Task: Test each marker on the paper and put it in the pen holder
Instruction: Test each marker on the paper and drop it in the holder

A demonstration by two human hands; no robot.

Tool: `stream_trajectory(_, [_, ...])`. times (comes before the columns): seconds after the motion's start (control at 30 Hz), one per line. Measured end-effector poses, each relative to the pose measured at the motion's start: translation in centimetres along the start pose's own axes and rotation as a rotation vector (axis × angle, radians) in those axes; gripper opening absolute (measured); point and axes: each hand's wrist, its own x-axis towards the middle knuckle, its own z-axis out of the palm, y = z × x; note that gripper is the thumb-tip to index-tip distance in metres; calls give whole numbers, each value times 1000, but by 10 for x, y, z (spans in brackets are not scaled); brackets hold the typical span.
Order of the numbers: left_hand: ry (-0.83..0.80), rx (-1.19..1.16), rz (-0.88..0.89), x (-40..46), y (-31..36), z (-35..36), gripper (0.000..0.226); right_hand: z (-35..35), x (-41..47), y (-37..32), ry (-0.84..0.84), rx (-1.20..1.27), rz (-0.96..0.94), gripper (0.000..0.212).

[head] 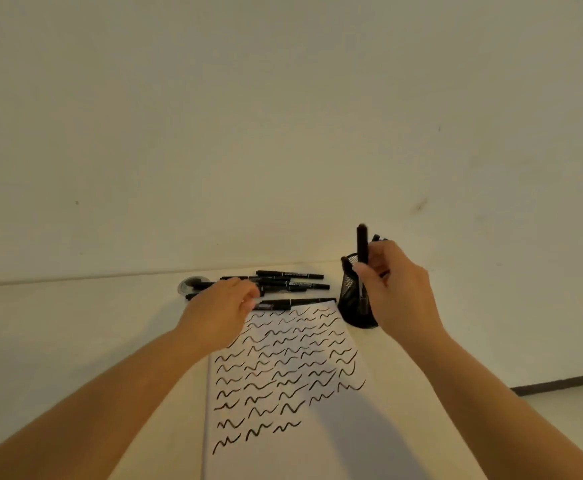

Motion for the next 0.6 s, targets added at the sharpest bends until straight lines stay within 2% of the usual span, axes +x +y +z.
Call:
stream_trajectory(0.17, [-182,300,-22,24,-30,13,30,-10,39,0,71,198,115,11])
stream_trajectory(0.4, [-244,355,-34,34,-37,22,24,-8,59,13,96,113,75,17])
stream_trajectory(0.47, [-240,340,-44,34,-37,24,22,-5,59,17,58,56,62,26])
stream_trajectory(0.6, [-201,315,-38,32,-39,25,20,3,53,27,26,-90,20,59])
